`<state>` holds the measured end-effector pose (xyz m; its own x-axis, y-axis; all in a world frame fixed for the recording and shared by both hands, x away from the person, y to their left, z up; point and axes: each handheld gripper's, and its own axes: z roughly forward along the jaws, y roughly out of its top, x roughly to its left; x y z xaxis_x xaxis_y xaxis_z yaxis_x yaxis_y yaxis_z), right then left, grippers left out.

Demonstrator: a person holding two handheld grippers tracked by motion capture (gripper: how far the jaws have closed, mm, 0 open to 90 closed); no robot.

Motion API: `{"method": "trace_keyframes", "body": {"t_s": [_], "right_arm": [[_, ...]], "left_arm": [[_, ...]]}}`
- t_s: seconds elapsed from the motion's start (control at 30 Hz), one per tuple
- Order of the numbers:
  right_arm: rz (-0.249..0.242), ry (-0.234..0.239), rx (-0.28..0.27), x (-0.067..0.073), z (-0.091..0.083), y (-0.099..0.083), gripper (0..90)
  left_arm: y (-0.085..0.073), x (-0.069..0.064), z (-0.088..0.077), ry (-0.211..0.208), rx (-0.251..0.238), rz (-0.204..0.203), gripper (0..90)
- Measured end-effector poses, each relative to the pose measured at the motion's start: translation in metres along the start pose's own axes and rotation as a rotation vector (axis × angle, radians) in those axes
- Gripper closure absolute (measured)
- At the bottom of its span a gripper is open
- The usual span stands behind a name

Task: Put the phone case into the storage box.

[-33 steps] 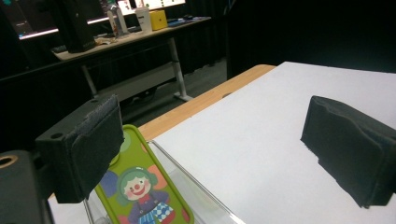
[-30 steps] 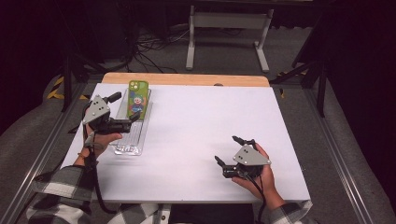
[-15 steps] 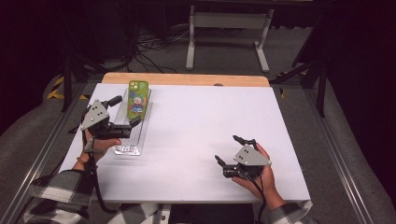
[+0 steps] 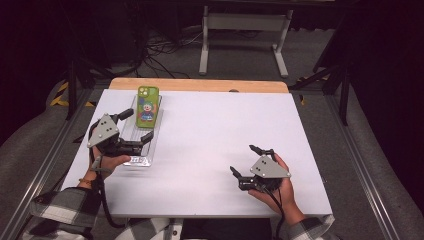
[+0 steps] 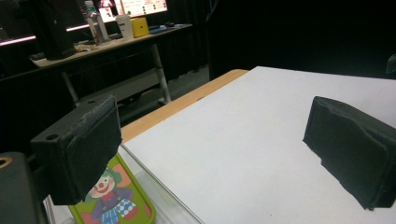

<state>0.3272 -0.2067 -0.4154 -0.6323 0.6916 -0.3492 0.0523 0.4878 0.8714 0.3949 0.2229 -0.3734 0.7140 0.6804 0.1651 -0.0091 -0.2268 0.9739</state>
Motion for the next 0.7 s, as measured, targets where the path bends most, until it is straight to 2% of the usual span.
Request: {"method": "trace_keyframes", "body": {"t_s": [0.27,0.33,0.43,0.7], "right_arm": [[0.002,-0.001,-0.007,0.0,-0.001,0.001,12.9],[0.002,-0.001,-0.007,0.0,-0.001,0.001,12.9],[0.002,0.0,-0.008,0.0,-0.001,0.001,13.0],[-0.004,0.0,-0.017,0.002,-0.002,0.002,12.9]], "left_arm": [[-0.002,-0.012,-0.003,-0.02,-0.011,0.02,3.9],[-0.002,-0.015,-0.004,-0.036,-0.001,0.024,3.8],[-0.003,-0.018,-0.004,-0.034,-0.004,0.027,3.5],[-0.007,-0.027,-0.009,-0.051,-0.047,0.034,3.6]]}}
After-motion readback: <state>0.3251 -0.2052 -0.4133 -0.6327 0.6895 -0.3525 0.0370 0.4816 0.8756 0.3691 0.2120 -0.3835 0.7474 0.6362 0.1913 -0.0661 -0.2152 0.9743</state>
